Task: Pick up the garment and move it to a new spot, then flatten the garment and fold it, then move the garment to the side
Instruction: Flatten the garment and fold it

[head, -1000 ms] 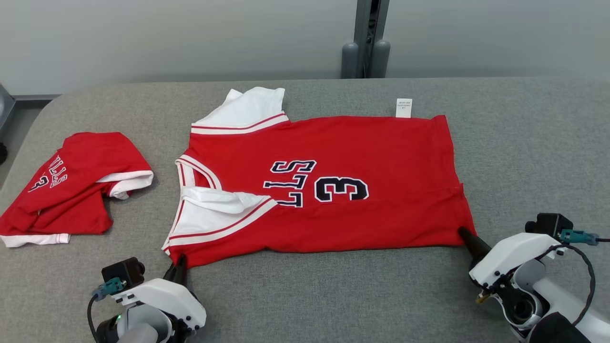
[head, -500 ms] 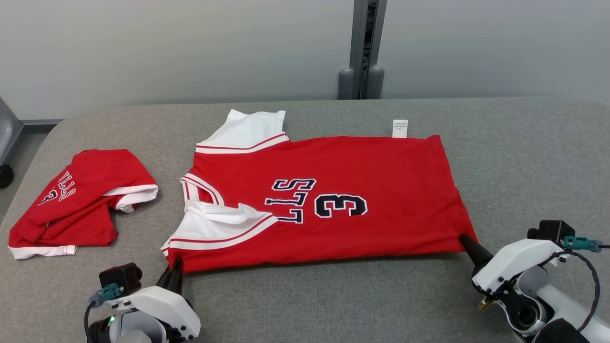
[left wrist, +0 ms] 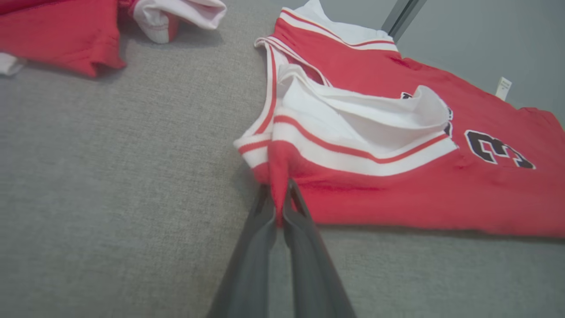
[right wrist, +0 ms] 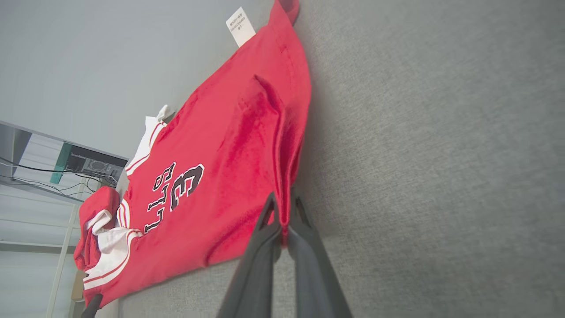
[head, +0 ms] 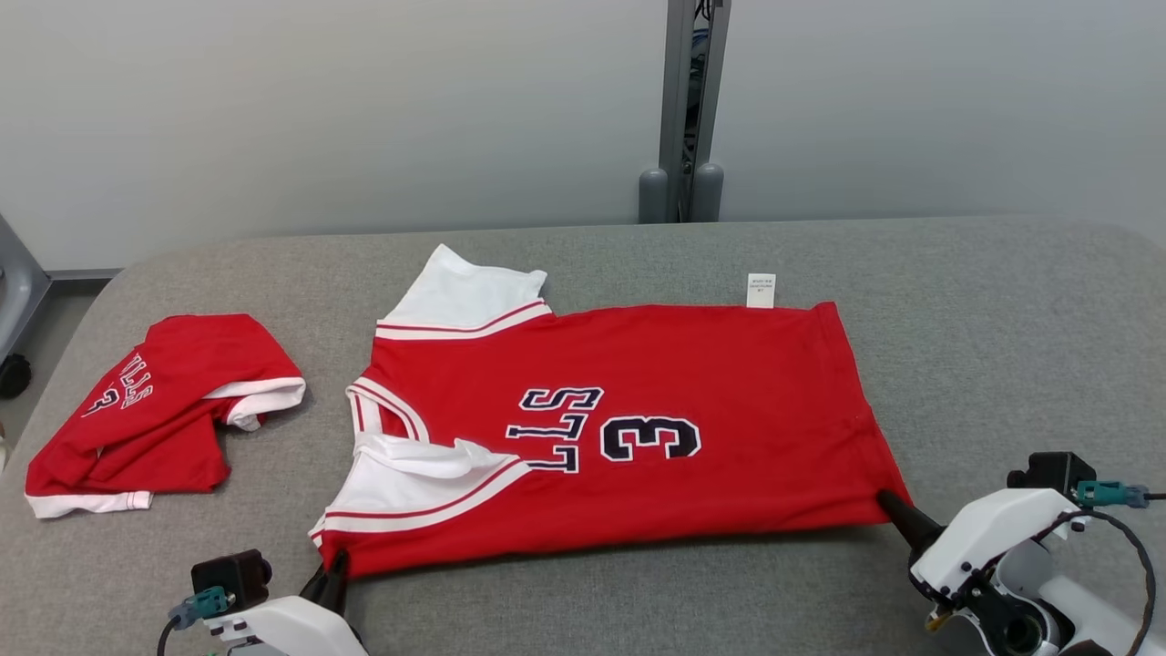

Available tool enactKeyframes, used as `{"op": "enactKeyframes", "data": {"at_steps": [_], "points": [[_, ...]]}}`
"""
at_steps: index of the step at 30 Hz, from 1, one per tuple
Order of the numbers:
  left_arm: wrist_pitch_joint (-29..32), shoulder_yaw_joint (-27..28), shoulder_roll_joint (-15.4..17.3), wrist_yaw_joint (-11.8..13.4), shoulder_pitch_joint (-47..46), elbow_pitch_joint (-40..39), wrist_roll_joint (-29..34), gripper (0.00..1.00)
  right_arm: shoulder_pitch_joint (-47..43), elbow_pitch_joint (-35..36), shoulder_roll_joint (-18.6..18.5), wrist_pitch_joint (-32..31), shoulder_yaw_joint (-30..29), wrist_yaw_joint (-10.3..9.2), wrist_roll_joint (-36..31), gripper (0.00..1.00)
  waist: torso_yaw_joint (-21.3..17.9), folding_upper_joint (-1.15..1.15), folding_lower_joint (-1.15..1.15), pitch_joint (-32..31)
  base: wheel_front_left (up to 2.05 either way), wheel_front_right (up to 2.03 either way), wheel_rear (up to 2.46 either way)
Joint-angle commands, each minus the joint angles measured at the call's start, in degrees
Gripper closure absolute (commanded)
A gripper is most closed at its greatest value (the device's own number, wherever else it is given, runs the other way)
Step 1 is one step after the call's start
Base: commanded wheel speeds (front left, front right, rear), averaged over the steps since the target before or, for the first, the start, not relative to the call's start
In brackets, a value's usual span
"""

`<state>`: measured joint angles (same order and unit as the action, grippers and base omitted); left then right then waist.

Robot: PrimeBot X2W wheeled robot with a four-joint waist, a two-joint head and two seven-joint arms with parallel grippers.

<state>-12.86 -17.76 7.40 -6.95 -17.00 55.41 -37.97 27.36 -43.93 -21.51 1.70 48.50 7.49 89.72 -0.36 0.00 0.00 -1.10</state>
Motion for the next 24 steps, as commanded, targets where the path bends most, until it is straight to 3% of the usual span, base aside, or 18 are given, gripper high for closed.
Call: {"op": "enactKeyframes", "data": {"at_steps": [1, 14, 24], "points": [[0.19, -0.09, 0.89, 0.02, 0.61, -0.27, -0.22, 1.00, -0.80, 0.13, -0.85, -0.50, -0.06, 0.01, 0.34, 1.00, -0.10, 0.00, 0.00, -0.27, 0.00, 0.00, 0.00], [3.53, -0.35, 3.08, -0.16, 6.62, -7.22, -2.26, 1.00, -4.83, 4.76, -4.14, -3.68, 0.10, 0.01, 1.57, 1.00, -0.57, 0.00, 0.00, -2.21, 0.00, 0.00, 0.00], [10.39, -0.85, 5.68, 2.72, 14.59, -22.36, -3.71, 1.00, -8.15, 9.68, -6.47, -4.88, 0.85, 0.01, 1.42, 1.00, -0.33, 0.00, 0.00, -2.56, 0.00, 0.00, 0.00]]}}
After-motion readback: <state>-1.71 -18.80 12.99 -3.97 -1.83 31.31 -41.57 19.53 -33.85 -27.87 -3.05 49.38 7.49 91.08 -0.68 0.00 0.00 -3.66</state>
